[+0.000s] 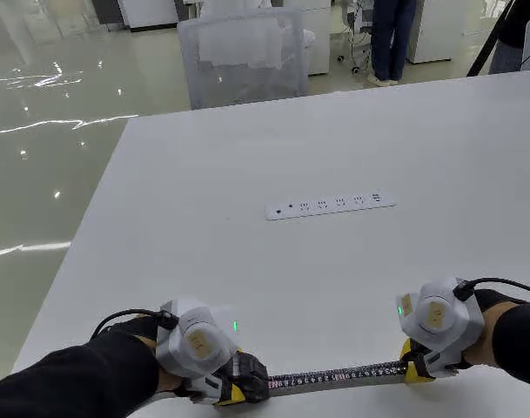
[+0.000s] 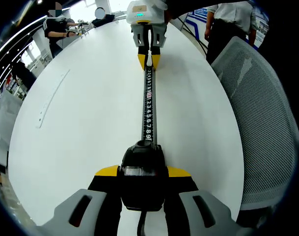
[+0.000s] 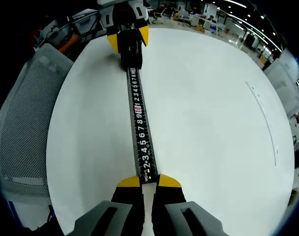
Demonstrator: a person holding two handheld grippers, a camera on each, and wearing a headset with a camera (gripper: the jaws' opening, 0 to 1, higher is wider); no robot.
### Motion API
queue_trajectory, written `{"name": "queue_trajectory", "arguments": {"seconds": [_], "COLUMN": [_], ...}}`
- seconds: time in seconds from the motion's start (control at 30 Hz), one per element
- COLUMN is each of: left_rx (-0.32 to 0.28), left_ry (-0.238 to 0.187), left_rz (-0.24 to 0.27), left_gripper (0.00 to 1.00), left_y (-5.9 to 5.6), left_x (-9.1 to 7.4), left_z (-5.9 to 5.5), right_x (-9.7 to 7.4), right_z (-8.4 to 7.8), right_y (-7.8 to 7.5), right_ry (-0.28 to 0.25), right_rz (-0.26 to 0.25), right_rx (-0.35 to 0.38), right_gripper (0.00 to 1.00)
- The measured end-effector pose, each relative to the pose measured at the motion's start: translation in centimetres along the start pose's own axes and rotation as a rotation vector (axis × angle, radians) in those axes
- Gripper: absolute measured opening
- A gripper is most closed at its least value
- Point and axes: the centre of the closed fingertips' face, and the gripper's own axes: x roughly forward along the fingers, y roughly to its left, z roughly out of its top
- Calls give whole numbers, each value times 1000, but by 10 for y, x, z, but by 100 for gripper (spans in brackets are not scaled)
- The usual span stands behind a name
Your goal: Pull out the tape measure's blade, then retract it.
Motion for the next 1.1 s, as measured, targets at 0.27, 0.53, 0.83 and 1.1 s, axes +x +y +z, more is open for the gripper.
{"name": "queue_trajectory", "arguments": {"seconds": [0.27,0.53,0.83,1.1], "left_rx": [3,5,-4,-7], "left_ry": [0,-1,-2,-5], "left_rz": [1,0,-3,-3], "left_gripper": [27,27,27,28], "left_y": [0,-1,0,0], "left_x": [0,-1,-1,0], "left_z": [0,0,0,-1], "right_x": [-3,-2,-5,-7], "right_z": [-5,-10,-17,-22], "right_y": [0,-1,-3,-3], "right_ry": [-2,0,-1,0], "right_rz": [-2,1,-6,-10], "right_rx": [-5,0,7,12], "right_gripper": [0,0,0,0]}}
